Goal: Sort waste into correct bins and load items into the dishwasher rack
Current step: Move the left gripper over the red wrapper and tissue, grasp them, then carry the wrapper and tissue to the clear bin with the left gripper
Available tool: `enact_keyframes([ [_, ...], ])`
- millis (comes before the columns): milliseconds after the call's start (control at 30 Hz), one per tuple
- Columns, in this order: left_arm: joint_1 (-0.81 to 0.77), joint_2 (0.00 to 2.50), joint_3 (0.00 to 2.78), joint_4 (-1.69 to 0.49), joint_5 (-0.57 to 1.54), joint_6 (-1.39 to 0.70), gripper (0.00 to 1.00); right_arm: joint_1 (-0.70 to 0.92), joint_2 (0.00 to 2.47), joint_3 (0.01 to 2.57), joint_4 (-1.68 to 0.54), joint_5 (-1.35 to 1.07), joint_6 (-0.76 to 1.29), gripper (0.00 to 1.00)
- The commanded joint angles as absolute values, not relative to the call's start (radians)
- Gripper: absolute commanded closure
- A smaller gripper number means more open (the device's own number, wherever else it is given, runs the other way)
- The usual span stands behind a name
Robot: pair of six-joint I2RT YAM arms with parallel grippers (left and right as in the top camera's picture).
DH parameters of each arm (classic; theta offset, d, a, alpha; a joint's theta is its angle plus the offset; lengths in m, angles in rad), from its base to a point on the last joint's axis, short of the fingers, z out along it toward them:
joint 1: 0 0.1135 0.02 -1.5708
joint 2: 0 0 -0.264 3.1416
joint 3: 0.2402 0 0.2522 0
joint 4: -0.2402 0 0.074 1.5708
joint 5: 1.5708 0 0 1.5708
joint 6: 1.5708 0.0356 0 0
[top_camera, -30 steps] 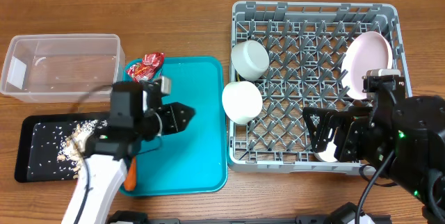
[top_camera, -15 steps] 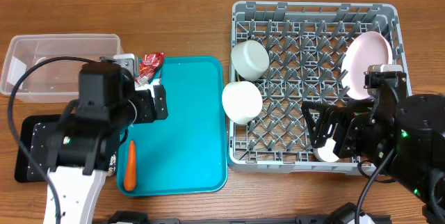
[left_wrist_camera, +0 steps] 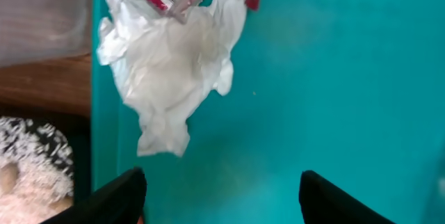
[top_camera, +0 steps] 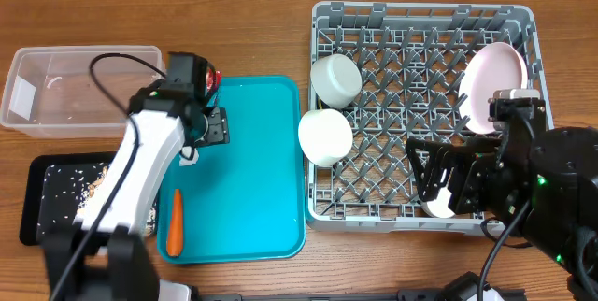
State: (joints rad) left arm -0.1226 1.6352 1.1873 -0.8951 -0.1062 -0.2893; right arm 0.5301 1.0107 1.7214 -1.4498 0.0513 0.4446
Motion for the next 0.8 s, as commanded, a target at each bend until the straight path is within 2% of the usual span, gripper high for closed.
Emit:
enact_keyframes([
  [0,-0.125,1.712,1.195,-0.869,-0.183,-0.330,0.28,0.526,1.005,1.736,-1.449,0.050,0.449,0.00],
  [67,-0.125,1.757,1.195,-0.859,-0.226,-0.357,0.32,0.526,1.005,1.736,-1.448,0.050,0.450,0.00],
  [167,-0.125,1.815,1.195,-0.839,-0.310,-0.405,0.32,0.526,1.005,1.736,-1.446,0.050,0.449,0.00],
  [333,-0.125,1.884,1.195,-0.754,-0.324,-0.397,0.35,0.526,1.005,1.736,-1.445,0.050,0.449,0.00],
  [400,-0.125,1.893,1.195,-0.739,-0.321,-0.397,0.46,0.526,1.005,1.736,-1.445,0.050,0.449,0.00],
  [467,-0.125,1.893,1.197,-0.731,-0.323,-0.395,0.68,0.526,1.005,1.736,-1.445,0.050,0.450,0.00],
  [500,-0.125,1.889,1.200,-0.736,-0.323,-0.384,0.85,0.526,1.005,1.736,-1.445,0.050,0.450,0.00],
  [533,-0.125,1.886,1.205,-0.746,-0.323,-0.380,0.93,0.526,1.005,1.736,-1.445,0.050,0.450,0.00],
  [567,-0.125,1.879,1.213,-0.763,-0.323,-0.381,0.96,0.526,1.005,1.736,-1.445,0.050,0.449,0.00],
  [767,-0.146,1.774,1.330,-0.959,-0.321,-0.380,0.96,0.526,1.005,1.736,-1.421,0.051,0.449,0.00],
])
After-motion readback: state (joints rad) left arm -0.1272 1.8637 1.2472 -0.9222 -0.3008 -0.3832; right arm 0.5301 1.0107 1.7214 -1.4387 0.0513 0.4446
